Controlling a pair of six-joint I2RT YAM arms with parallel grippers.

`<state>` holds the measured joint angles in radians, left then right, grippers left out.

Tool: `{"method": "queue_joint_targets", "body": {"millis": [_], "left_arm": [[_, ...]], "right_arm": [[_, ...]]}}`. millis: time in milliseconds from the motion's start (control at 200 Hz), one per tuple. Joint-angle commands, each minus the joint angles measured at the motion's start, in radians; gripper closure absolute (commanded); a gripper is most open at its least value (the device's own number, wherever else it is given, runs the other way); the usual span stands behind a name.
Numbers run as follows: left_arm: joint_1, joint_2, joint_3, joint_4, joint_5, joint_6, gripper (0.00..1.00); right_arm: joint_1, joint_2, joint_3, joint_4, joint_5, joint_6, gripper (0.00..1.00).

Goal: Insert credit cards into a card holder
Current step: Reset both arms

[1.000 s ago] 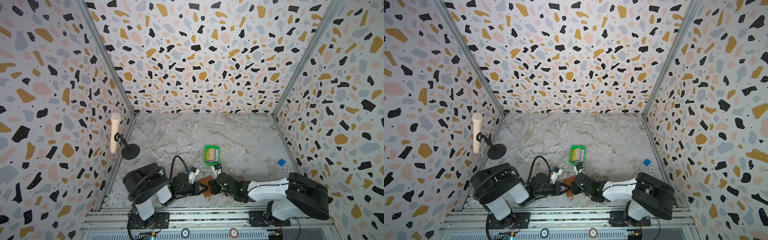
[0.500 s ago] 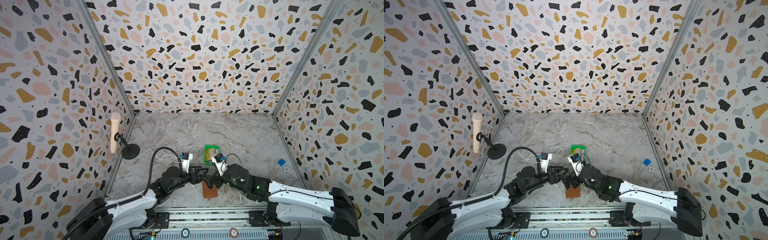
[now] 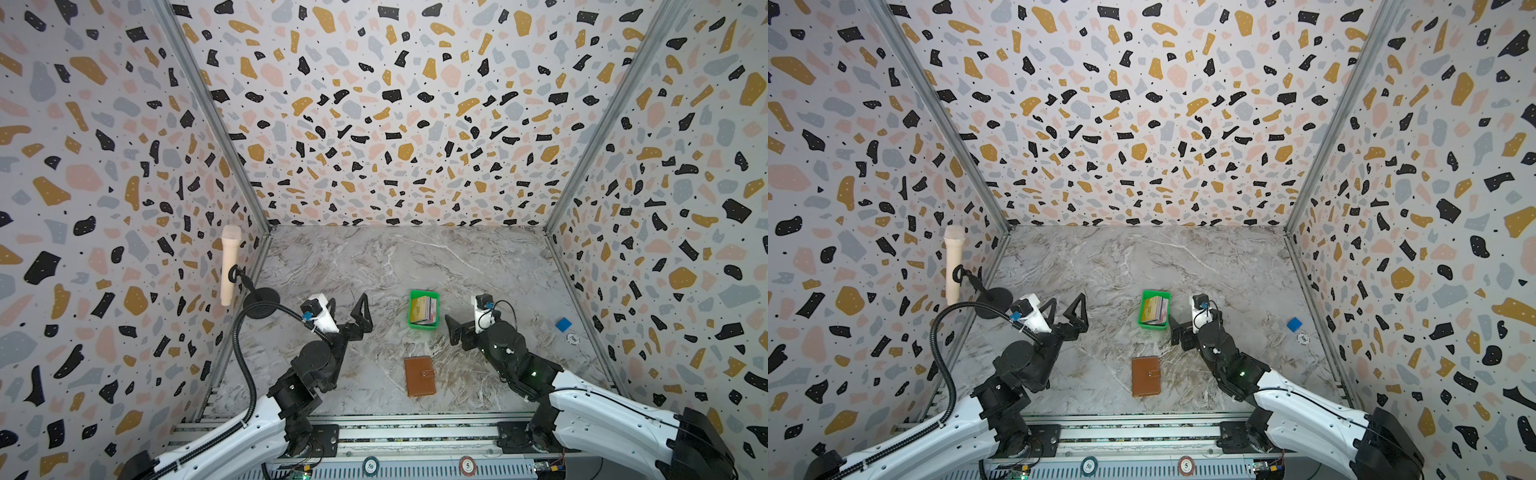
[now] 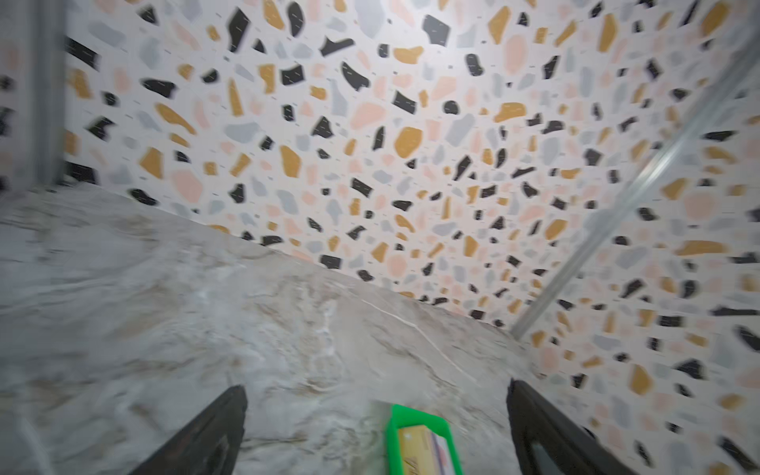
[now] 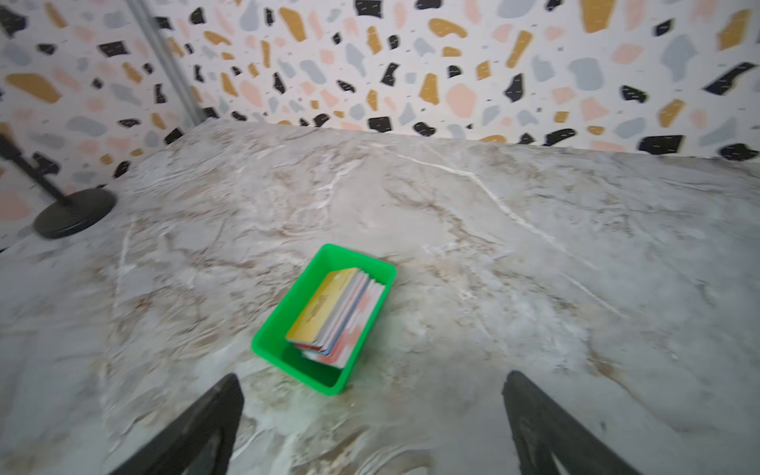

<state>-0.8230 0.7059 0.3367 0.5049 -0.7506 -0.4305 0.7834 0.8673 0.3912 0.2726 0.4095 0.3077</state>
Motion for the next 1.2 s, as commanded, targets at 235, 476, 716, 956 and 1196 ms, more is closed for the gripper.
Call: {"method": "queue_joint_targets", "body": {"millis": [235,476,716,956,1196], "left_arm": [[0.395,0.374,0.177,0.166,-0.28,0.209,0.0],[0.573,0.576,0.134,0.111,-0.309,0.221,0.0],[0.66,0.671,0.045,0.293,-0.073,0.277,0.0],[0.657,0.683,-0.069,0.506,0.069,0.347,0.0],[0.657,0.708,-0.224,0.799,0.071,0.343,0.0]], "right_arm": [[-0.175,-0.05,-0.038,0.115,-0.135,0.008,0.01],[-0.177,-0.071,-0.053,0.123,-0.148,-0.005,0.01],[-0.181,-0.077,-0.103,0.211,-0.157,-0.014,0.01],[-0.182,-0.105,-0.117,0.22,-0.1,-0.03,0.01],[-0.198,-0.094,-0.119,0.24,-0.02,-0.104,0.01]]}}
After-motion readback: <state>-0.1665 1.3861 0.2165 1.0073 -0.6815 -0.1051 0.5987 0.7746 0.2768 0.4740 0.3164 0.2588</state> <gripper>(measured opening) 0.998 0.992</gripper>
